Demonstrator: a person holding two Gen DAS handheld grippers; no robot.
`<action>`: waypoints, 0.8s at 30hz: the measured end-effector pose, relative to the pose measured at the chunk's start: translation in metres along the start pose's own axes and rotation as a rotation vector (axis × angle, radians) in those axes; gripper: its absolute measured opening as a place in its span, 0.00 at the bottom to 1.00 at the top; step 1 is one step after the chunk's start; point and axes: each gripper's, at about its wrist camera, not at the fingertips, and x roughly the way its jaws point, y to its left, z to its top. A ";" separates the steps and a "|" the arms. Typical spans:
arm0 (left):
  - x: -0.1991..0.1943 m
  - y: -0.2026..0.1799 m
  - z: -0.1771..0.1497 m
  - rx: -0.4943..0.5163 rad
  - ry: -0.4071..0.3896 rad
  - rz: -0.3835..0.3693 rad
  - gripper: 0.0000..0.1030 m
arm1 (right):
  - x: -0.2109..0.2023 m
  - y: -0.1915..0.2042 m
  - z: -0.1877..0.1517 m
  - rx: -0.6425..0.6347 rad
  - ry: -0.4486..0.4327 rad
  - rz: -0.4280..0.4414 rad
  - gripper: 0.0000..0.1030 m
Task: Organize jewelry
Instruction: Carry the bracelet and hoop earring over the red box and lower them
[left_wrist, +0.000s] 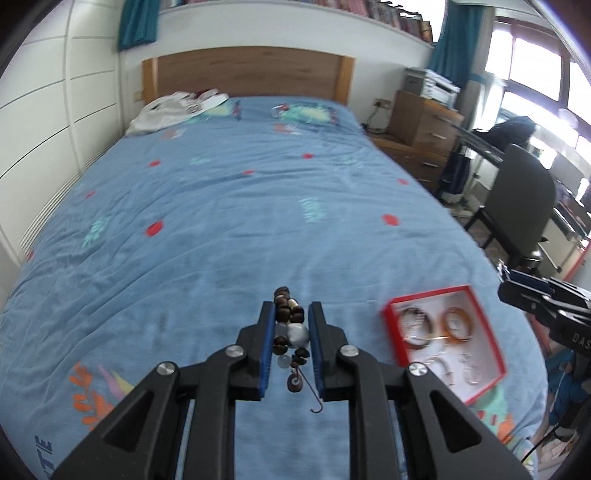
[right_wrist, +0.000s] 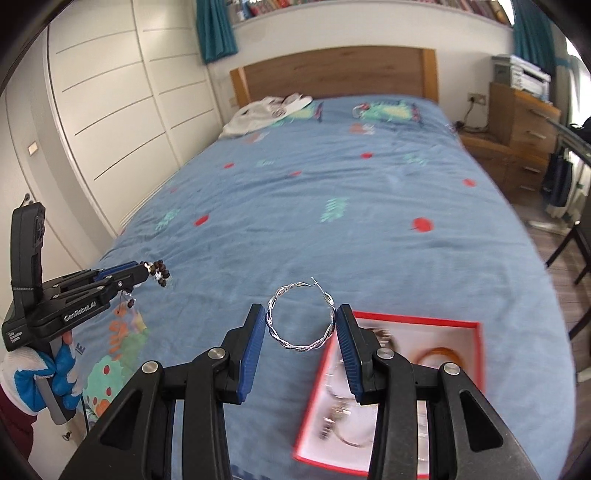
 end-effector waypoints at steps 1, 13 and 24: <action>-0.001 -0.009 0.000 0.005 -0.002 -0.013 0.16 | -0.006 -0.004 -0.001 0.000 -0.005 -0.007 0.38; 0.030 -0.133 -0.020 0.081 0.064 -0.169 0.16 | -0.033 -0.079 -0.037 0.018 0.043 -0.060 0.38; 0.106 -0.191 -0.075 0.150 0.240 -0.200 0.16 | 0.022 -0.127 -0.097 0.026 0.190 0.003 0.38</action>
